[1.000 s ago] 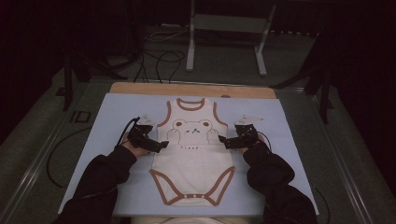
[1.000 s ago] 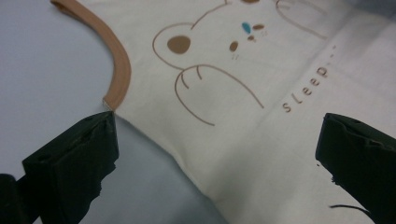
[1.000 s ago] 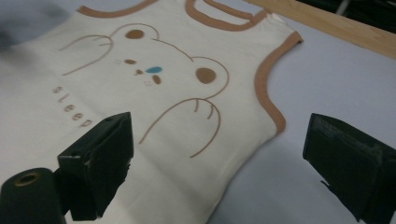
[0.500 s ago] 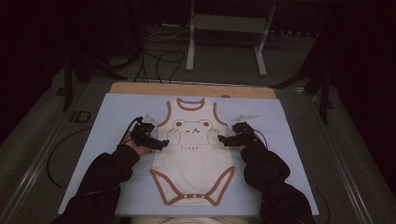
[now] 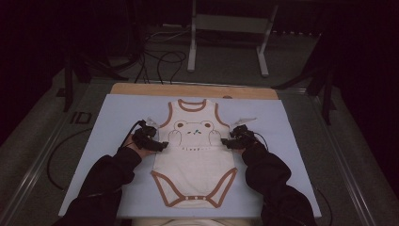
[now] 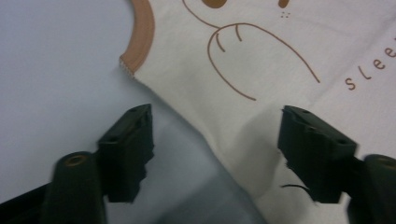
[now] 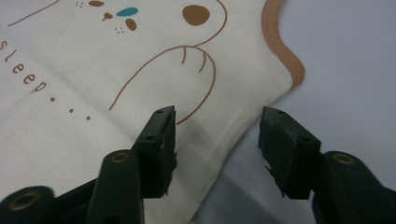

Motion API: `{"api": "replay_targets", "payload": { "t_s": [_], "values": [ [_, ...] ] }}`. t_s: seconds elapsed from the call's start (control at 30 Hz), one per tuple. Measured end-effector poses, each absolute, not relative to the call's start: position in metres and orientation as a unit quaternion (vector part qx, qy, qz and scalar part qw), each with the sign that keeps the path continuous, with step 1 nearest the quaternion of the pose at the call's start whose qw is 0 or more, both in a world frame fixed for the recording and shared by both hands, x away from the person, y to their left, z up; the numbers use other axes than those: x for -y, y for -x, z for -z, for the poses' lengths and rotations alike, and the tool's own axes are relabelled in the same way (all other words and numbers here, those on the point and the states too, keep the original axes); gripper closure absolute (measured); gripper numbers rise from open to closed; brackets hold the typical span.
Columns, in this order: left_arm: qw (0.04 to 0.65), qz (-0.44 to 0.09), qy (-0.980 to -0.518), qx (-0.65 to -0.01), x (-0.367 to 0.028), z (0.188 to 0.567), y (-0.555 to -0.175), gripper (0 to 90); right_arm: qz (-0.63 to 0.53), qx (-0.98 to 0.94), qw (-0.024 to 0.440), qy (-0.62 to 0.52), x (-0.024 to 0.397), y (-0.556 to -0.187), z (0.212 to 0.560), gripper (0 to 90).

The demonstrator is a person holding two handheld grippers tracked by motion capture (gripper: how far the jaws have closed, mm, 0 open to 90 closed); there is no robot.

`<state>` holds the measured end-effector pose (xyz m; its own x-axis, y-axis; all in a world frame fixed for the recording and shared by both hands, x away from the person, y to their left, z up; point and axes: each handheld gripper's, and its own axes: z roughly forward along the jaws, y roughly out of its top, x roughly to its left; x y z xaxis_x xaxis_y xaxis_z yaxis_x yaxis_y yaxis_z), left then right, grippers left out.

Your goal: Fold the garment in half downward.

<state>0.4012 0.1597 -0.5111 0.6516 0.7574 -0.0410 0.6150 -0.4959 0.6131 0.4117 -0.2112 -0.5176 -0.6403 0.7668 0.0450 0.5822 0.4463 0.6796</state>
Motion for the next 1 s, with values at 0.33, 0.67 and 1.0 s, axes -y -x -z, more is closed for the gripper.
{"api": "replay_targets", "payload": {
  "t_s": [0.33, 0.67, 1.0],
  "values": [
    [0.297, -0.115, -0.859, -0.402, -0.155, 0.513, -0.401, 51.5, -0.320, -0.854, 0.141, -0.387, 0.206, -0.410, 0.517, 70.9],
    [0.298, -0.111, -0.852, -0.416, -0.149, 0.512, -0.403, 69.0, -0.304, -0.866, 0.137, -0.372, 0.198, -0.409, 0.514, 87.2],
    [0.295, -0.099, -0.861, -0.403, -0.146, 0.510, -0.405, 88.2, -0.299, -0.870, 0.136, -0.368, 0.197, -0.409, 0.512, 89.3]
  ]
}}
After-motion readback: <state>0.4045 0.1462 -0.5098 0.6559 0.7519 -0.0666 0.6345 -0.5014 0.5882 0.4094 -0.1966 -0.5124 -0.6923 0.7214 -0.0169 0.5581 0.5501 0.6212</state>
